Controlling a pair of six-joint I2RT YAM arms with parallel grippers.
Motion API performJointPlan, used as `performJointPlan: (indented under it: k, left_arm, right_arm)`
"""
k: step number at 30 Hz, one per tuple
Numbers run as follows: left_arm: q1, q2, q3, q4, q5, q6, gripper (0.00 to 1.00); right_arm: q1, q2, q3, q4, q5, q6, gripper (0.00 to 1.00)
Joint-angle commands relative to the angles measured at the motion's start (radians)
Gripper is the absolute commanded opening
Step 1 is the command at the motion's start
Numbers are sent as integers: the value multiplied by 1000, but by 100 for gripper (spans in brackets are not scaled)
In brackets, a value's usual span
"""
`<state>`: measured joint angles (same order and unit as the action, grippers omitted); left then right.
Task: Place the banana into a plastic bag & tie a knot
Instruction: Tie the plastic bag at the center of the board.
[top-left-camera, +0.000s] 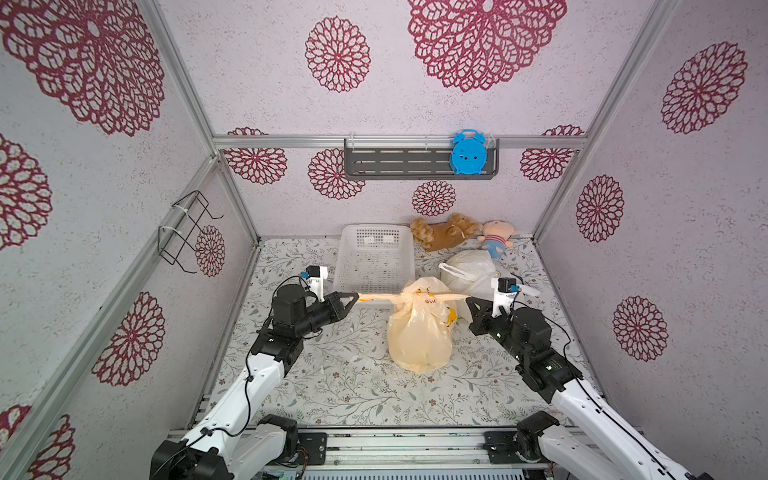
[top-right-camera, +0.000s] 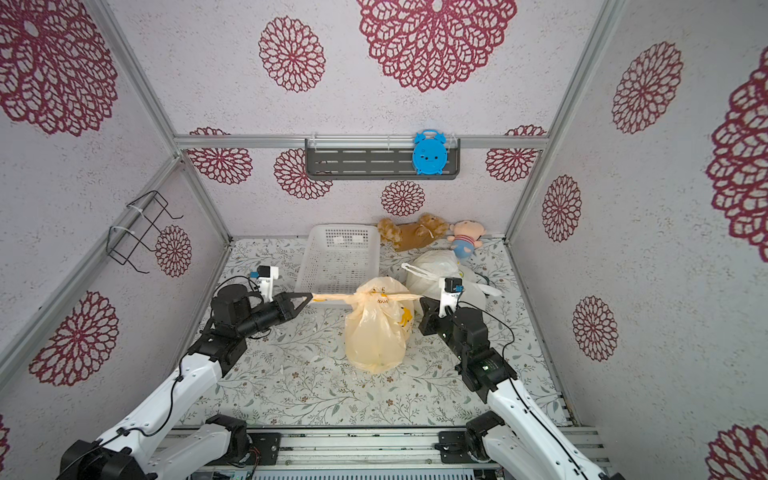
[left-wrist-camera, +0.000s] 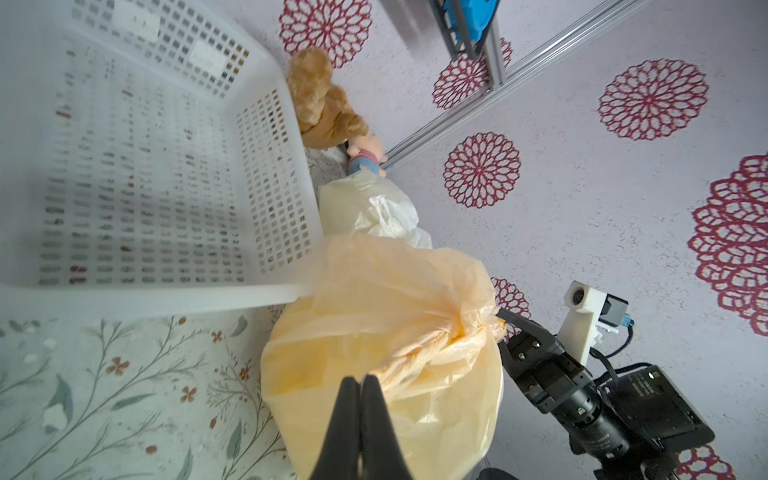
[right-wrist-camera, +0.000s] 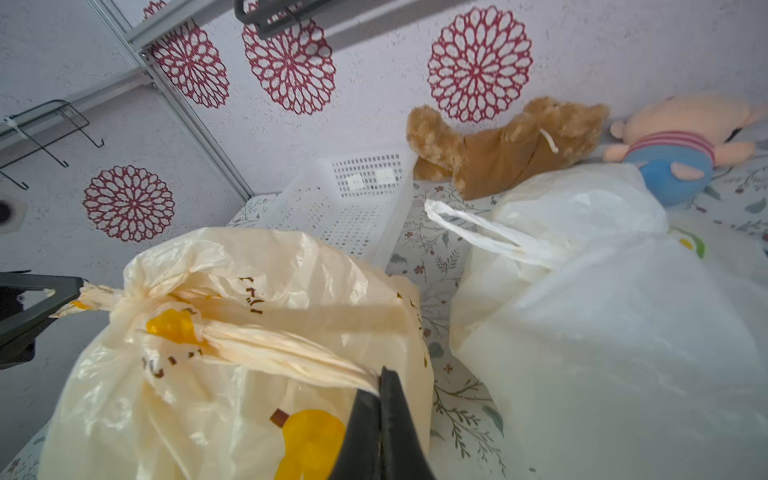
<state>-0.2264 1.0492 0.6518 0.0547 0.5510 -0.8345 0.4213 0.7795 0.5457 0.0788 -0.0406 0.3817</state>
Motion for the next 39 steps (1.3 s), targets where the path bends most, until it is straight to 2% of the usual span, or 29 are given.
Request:
performJointPlan:
  k: [1, 6, 12, 16, 20, 23, 27, 35, 36, 37, 38, 39]
  left_arm:
    - [105, 1, 17, 42, -210, -12, 0]
    - [100, 4, 99, 0, -167, 12, 0]
    - [98, -9, 169, -82, -152, 48, 0]
    - [94, 11, 109, -46, -156, 35, 0]
    - [93, 77, -26, 84, -188, 7, 0]
    - [94, 198, -98, 225, -220, -8, 0]
    - [95, 289, -66, 263, -200, -3, 0]
    - [89, 214, 5, 146, -220, 37, 0]
    - [89, 205, 17, 124, -223, 44, 7]
    - [86, 190, 30, 100, -227, 52, 19]
    - [85, 173, 40, 80, -232, 58, 29]
    - [85, 159, 49, 61, -237, 61, 35]
  right_arm:
    - [-120, -24, 50, -27, 260, 59, 0]
    - [-121, 3, 133, 1, 153, 52, 0]
    - [-124, 32, 196, -19, 115, 61, 0]
    - [-140, 24, 118, -2, 126, 94, 0]
    - [-181, 37, -50, 63, 132, 148, 0]
    - [-270, 111, -141, 156, 45, 185, 0]
    - [-320, 155, -155, 210, -40, 190, 0]
    - [-320, 132, -100, 208, -143, 130, 0]
    - [-319, 130, -90, 204, -163, 122, 0]
    - [-319, 127, -77, 193, -179, 112, 6]
    - [-319, 120, -63, 179, -191, 102, 19]
    - [-319, 113, -50, 165, -195, 93, 26]
